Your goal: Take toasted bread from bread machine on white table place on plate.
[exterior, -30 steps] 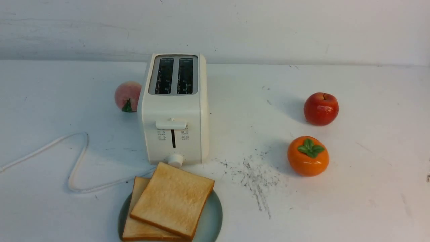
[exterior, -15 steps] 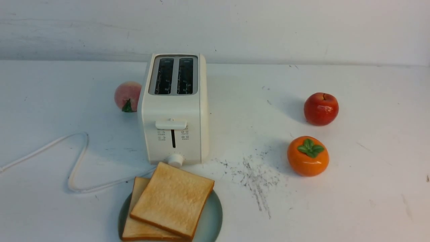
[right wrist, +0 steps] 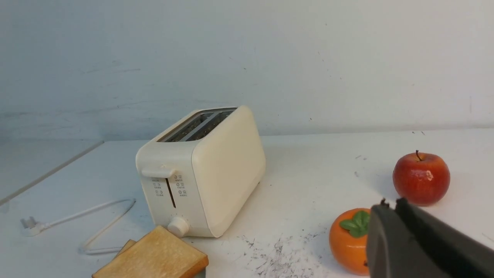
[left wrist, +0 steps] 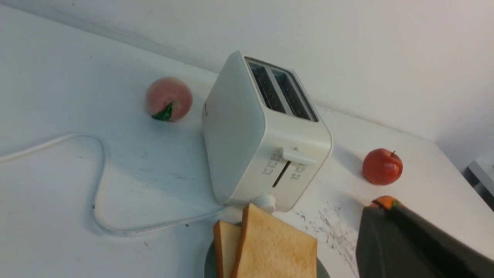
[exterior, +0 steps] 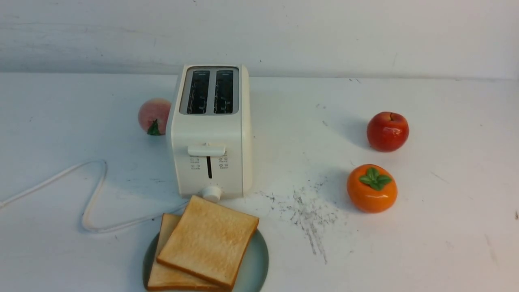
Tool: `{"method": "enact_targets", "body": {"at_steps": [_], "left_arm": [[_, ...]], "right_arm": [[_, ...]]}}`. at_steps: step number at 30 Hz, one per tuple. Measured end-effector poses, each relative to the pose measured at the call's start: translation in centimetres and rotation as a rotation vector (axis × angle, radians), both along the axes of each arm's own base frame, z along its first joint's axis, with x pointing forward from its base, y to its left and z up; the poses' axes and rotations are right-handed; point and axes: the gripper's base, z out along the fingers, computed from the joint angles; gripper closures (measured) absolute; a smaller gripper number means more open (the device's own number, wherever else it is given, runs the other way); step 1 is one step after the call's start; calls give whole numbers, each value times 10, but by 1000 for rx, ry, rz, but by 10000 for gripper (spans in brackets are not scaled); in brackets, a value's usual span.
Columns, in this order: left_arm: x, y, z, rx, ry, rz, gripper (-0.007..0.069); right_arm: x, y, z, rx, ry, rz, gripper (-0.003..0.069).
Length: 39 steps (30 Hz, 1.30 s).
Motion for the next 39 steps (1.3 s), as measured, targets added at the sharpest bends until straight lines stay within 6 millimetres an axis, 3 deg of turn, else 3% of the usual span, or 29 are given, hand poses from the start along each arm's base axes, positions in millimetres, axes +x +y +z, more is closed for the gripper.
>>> {"method": "enact_targets", "body": {"at_steps": [15,18,25,32,39], "left_arm": [[9,0,-29,93,91,10,636],[16,1,-46,166,39,23,634],[11,3,-93,221,-110,30,627],[18,5,-143,250,-46,93,624],[20,9,-160,258,-1,179,619]], "right_arm": [[0,0,0,-4,-2,-1,618],[0,0,0,-4,-2,-1,618],[0,0,0,-4,-2,-1,617],[0,0,0,-5,-3,-1,617],[0,0,0,-5,-4,-1,617]]}}
